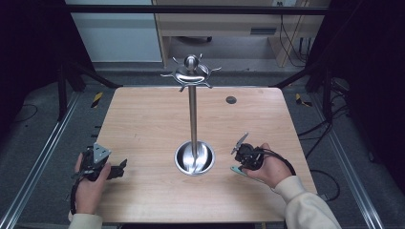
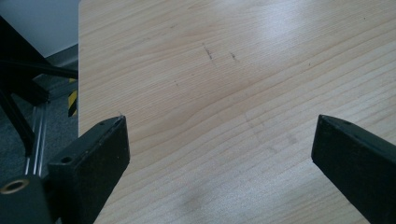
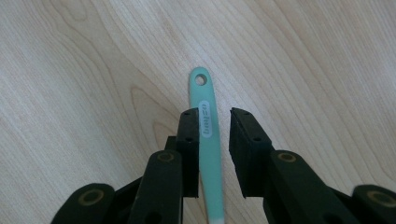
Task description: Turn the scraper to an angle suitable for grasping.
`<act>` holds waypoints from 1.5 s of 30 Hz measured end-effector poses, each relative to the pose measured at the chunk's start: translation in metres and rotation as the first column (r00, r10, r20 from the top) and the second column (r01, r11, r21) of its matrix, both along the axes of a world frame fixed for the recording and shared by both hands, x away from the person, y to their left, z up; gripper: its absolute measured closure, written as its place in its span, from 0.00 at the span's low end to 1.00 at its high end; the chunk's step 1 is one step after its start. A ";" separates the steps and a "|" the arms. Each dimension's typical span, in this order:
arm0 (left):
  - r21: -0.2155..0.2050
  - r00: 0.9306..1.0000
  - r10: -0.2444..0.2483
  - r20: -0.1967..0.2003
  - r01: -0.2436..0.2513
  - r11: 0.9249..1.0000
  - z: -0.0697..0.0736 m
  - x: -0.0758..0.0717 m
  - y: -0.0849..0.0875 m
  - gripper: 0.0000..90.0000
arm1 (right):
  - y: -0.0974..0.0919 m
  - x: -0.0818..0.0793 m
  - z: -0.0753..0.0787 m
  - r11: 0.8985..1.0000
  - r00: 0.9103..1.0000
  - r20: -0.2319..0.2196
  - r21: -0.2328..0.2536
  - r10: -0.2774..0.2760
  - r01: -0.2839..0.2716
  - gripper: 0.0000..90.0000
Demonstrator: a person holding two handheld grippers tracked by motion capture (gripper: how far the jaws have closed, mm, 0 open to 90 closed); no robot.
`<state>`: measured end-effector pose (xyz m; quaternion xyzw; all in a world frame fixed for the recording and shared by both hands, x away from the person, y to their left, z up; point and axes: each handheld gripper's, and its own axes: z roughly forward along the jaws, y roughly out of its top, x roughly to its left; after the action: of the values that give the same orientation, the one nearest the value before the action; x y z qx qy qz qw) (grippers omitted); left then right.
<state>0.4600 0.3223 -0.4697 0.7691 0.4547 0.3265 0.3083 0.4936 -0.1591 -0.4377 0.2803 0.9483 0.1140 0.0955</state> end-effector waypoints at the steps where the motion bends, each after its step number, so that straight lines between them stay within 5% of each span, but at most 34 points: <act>1: 0.001 1.000 -0.001 -0.003 0.001 1.000 0.000 0.000 0.000 0.04 | 0.000 0.002 -0.002 1.000 1.000 -0.002 0.002 -0.003 0.003 0.82; 26: 0.002 1.000 -0.009 -0.009 0.009 1.000 -0.001 0.001 -0.002 0.05 | 0.001 0.010 -0.023 0.999 0.996 -0.090 -0.030 0.009 -0.012 0.79; 45: 0.005 1.000 -0.014 -0.013 0.014 1.000 -0.002 0.001 -0.002 0.05 | 0.000 0.015 -0.029 1.000 0.993 -0.115 -0.030 0.002 -0.005 0.79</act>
<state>0.4609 0.3198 -0.4714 0.7752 0.4505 0.3207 0.3055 0.5090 -0.1587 -0.4662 0.2832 0.9543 0.0837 0.0450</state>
